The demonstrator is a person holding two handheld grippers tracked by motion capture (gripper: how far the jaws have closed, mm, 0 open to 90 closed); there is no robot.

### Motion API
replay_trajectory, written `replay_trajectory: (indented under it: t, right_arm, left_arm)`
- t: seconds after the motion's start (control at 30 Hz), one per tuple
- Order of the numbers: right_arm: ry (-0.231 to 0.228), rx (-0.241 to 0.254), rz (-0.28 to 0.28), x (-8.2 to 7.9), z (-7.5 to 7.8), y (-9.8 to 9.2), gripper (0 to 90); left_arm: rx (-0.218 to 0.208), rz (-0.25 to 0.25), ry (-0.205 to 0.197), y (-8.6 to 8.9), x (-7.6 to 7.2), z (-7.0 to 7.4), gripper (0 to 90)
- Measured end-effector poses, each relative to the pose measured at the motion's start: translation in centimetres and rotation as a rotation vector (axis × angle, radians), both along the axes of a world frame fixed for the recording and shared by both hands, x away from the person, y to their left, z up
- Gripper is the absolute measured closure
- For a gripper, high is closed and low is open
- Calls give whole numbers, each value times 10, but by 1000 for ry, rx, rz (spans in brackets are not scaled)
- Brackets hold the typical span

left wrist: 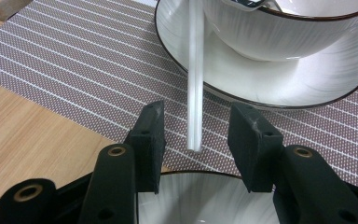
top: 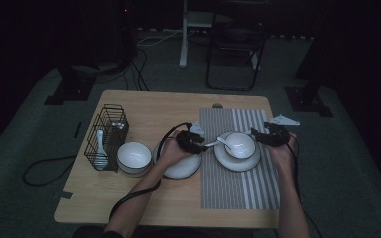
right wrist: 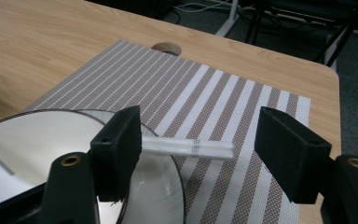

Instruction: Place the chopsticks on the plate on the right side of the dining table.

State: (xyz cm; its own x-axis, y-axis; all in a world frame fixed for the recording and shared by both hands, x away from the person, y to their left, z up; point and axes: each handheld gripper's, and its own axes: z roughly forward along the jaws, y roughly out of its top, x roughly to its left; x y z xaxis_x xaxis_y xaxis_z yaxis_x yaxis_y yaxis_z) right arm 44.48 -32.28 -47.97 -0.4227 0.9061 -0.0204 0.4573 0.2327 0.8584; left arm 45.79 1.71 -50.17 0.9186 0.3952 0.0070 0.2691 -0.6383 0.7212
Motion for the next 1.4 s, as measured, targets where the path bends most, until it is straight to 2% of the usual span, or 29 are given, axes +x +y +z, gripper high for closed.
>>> replay_trajectory:
  t: [0.27,0.63,0.73,0.93,1.07,1.4]
  right_arm:
    - [25,13,-14,11,-7,2,319]
    - [48,29,-28,23,-14,2,318]
    - [56,54,-41,27,-17,2,317]
    - [61,73,-68,33,-21,2,312]
    - [83,72,-86,37,-26,0,307]
    - [113,41,-114,43,-33,3,315]
  left_arm:
    - [-10,-17,5,-2,0,-2,571]
    - [10,-21,10,-4,1,-2,570]
    - [17,-19,11,-4,2,-3,570]
    - [28,-26,10,-8,1,-6,580]
    - [31,-23,15,-10,2,-8,586]
    - [75,-29,13,-15,3,-12,634]
